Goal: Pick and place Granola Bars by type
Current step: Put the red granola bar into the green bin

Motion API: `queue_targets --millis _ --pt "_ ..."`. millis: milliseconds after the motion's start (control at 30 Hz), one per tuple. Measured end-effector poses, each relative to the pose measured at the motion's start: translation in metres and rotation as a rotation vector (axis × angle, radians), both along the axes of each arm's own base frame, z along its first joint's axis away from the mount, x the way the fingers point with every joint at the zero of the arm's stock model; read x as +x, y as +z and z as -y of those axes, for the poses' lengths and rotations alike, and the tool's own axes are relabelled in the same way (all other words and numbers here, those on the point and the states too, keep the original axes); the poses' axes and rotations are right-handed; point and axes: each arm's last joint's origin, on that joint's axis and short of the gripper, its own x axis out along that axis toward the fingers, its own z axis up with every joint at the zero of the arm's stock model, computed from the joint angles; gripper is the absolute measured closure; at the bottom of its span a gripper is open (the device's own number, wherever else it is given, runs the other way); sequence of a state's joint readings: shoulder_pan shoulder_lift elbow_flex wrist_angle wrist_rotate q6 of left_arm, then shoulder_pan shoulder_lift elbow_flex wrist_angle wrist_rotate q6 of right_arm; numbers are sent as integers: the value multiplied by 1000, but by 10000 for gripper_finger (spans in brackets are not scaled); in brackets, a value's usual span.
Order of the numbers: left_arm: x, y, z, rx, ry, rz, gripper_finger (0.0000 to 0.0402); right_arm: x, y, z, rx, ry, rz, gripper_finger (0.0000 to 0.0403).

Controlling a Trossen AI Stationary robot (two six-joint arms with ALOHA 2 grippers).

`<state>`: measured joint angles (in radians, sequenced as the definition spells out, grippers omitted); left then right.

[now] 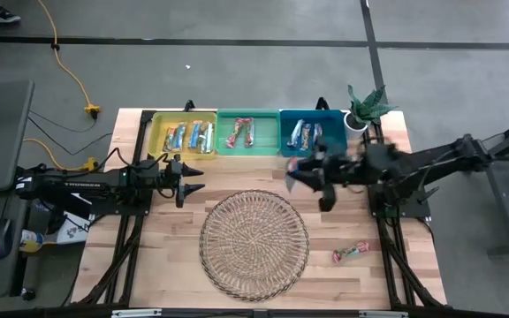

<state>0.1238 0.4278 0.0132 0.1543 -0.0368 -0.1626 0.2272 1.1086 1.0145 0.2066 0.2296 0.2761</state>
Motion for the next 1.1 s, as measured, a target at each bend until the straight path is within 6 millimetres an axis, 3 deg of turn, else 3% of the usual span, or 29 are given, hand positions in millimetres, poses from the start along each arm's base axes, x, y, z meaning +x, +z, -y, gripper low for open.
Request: queue_targets --millis 133,300,733,1100 --pt "0 0 0 0 0 0 177 -18 12 5 -41 -38 36 320" --pt "0 0 0 0 0 0 177 -23 13 7 -66 -65 21 320" --pt "0 0 0 0 0 0 177 -16 9 19 -77 -127 1 320" --pt "0 0 0 0 1 0 177 -2 15 44 -113 -282 117 320"
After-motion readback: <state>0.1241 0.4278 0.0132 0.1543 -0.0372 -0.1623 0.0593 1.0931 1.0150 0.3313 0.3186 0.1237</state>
